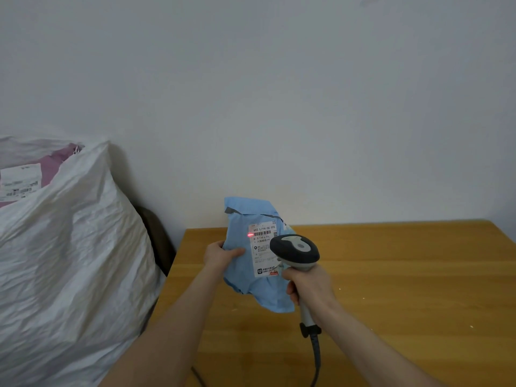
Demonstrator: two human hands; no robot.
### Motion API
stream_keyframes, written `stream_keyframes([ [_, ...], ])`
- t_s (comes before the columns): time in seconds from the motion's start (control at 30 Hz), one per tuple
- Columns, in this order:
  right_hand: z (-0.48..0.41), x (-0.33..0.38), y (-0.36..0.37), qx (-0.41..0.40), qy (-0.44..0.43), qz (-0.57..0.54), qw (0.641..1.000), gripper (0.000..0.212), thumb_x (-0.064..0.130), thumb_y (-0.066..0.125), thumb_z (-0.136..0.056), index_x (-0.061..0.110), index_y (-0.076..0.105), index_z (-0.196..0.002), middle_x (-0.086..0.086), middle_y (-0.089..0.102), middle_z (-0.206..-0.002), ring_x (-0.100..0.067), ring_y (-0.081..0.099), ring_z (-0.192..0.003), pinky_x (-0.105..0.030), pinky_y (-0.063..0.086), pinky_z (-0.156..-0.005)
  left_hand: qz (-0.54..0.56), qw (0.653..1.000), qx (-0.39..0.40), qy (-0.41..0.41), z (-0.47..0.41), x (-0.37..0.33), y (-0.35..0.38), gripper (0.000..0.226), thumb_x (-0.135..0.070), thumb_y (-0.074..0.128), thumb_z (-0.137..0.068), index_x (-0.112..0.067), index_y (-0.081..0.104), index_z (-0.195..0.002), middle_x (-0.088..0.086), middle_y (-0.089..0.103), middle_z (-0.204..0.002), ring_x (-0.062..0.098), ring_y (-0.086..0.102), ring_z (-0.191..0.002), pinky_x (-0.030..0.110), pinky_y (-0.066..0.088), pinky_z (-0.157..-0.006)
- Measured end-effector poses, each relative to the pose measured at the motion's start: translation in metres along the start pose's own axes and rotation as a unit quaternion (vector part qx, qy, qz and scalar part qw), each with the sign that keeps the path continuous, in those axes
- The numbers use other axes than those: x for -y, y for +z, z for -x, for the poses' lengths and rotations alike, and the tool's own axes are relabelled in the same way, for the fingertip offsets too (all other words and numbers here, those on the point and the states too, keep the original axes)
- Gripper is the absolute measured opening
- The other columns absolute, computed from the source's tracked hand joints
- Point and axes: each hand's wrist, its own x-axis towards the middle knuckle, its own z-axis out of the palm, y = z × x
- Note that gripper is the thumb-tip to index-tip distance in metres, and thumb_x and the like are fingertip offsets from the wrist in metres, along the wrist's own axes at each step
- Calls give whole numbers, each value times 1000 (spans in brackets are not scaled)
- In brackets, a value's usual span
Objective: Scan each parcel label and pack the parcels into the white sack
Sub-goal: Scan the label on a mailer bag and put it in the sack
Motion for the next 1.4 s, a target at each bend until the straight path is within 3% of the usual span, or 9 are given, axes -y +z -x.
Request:
stream_keyframes([
  [0.23,-1,0,0,20,-7,-10,1000,12,1,63,-82,5,62,-70,-4,55,-48,-11,46,-38,-21,39,-40,9,1000,-5,0,8,-2,-5,54,-21,84,-70,-7,61,-117,8,66,-112,27,62,-98,42,53,-86],
  [0.4,2,-2,1,42,-11,-12,999,11,-1,63,-81,2,62,-70,-7,55,-52,-12,47,-40,-23,40,-43,17,1000,-19,2,16,-1,-10,46,-22,83,-71,-10,61,-110,1,62,-96,13,56,-75,25,46,-60],
  [0.53,5,-3,-2,56,-16,-5,998,13,-1,64,-81,3,62,-69,-5,56,-50,-11,47,-38,-22,40,-41,11,999,-39,-4,18,2,-12,46,-24,83,-71,-12,60,-109,2,64,-101,18,59,-81,34,50,-72],
  [0.73,6,-3,-6,62,-29,-14,998,5,6,67,-83,2,67,-82,-10,65,-55,-13,49,-38,-22,40,-41,23,999,-38,-8,17,4,-10,44,-23,84,-71,-11,61,-107,5,67,-102,26,64,-92,45,55,-86],
  [0.97,5,-4,-11,63,-22,-19,998,6,6,66,-84,1,67,-83,-9,63,-54,-13,50,-40,-22,42,-42,18,999,-38,-9,17,5,-5,38,-25,84,-69,-20,56,-94,-4,63,-86,19,62,-81,40,55,-79],
  [1.13,3,-4,-14,61,-10,-10,998,5,3,65,-83,0,65,-79,-7,59,-53,-10,49,-39,-20,41,-41,10,999,-33,-13,16,6,-2,37,-25,84,-70,-21,56,-94,-3,62,-87,21,62,-84,41,55,-81],
  [1.27,2,-5,-15,60,-8,-13,998,3,2,65,-83,1,65,-81,-6,58,-52,-10,49,-39,-19,40,-41,10,999,-33,-13,16,5,1,38,-25,83,-70,-21,54,-95,-5,61,-85,17,59,-78,35,51,-72],
  [1.4,1,-5,-15,50,-3,-13,999,7,1,65,-82,1,64,-75,-7,58,-51,-11,48,-38,-20,40,-40,13,999,-28,-13,15,5,3,38,-24,83,-71,-19,57,-98,2,66,-97,20,62,-83,39,54,-79],
])
